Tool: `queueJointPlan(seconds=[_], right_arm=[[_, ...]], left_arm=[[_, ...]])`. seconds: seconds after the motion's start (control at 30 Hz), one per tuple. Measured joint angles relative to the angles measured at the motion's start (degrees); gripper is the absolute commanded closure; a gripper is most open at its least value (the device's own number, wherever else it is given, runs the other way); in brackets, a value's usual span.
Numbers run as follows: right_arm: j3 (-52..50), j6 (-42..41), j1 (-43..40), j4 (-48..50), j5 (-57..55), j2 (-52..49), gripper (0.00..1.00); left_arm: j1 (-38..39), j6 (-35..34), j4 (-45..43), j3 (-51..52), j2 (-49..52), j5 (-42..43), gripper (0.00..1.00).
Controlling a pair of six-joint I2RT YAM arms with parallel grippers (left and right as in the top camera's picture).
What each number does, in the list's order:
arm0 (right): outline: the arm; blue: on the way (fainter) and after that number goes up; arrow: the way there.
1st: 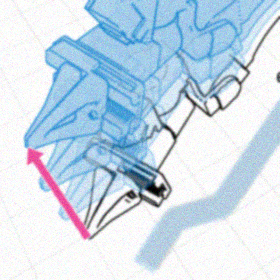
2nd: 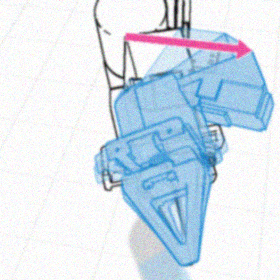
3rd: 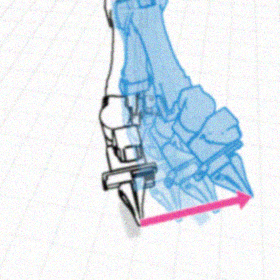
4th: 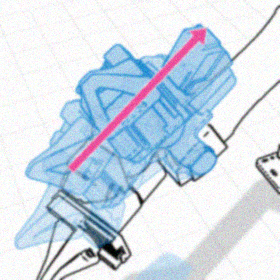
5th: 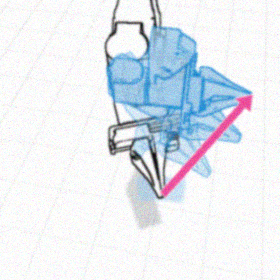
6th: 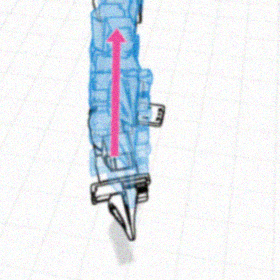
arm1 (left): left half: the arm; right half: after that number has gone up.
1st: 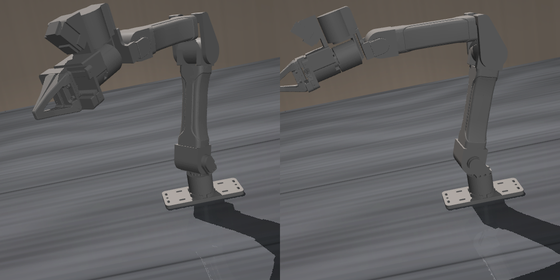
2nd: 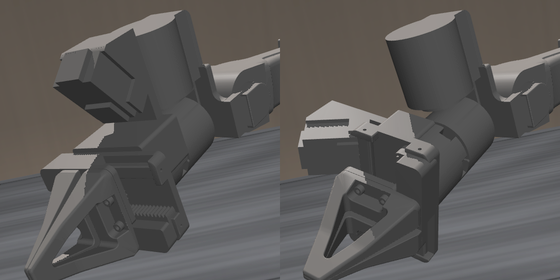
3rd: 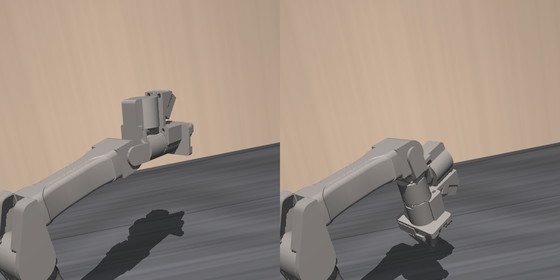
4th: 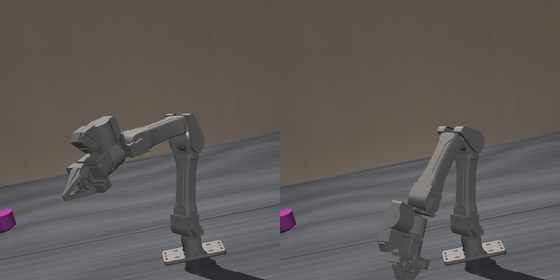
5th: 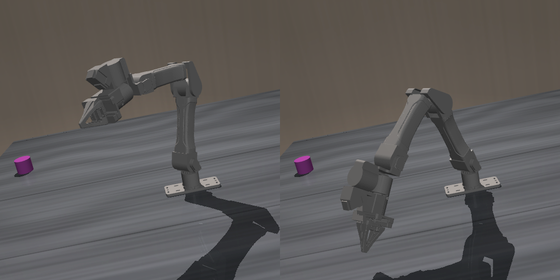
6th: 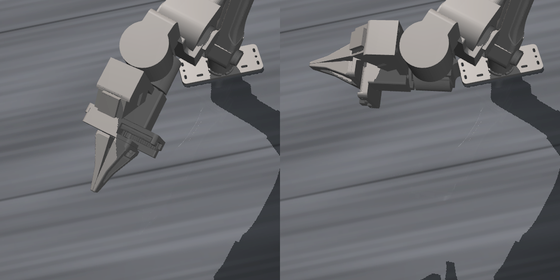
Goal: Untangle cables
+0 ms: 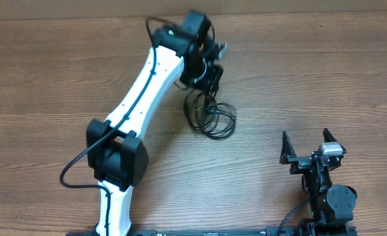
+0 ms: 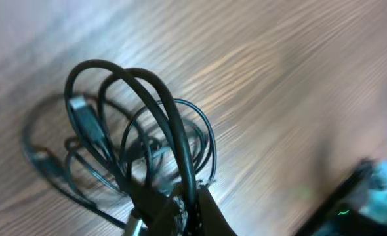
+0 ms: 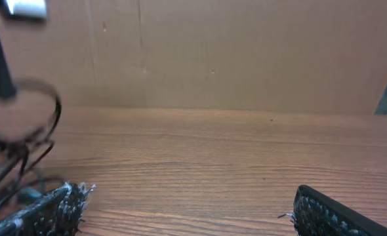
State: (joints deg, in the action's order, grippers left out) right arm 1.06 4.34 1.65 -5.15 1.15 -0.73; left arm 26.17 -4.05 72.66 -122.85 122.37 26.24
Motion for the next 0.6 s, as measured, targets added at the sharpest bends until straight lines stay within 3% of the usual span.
queueJointPlan(seconds=[0.17,0.43,0.6], right_arm=[[0.0,3.63,-0.07,0.87,-5.05,0.0,0.0],[0.0,5.97,-0.07,1.55,-8.37,0.0,0.0],[0.0,-0.11,-0.07,5.11,5.95,0.02,0.0]], left_arm=[[-0.02,-5.66,0.68,-6.19,-4.04,1.68,0.96],[-0.02,-11.67,2.56,-7.17,-7.93,2.56,0.96],[-0.02,-15.76,2.54,-7.17,-7.93,4.04,0.96]])
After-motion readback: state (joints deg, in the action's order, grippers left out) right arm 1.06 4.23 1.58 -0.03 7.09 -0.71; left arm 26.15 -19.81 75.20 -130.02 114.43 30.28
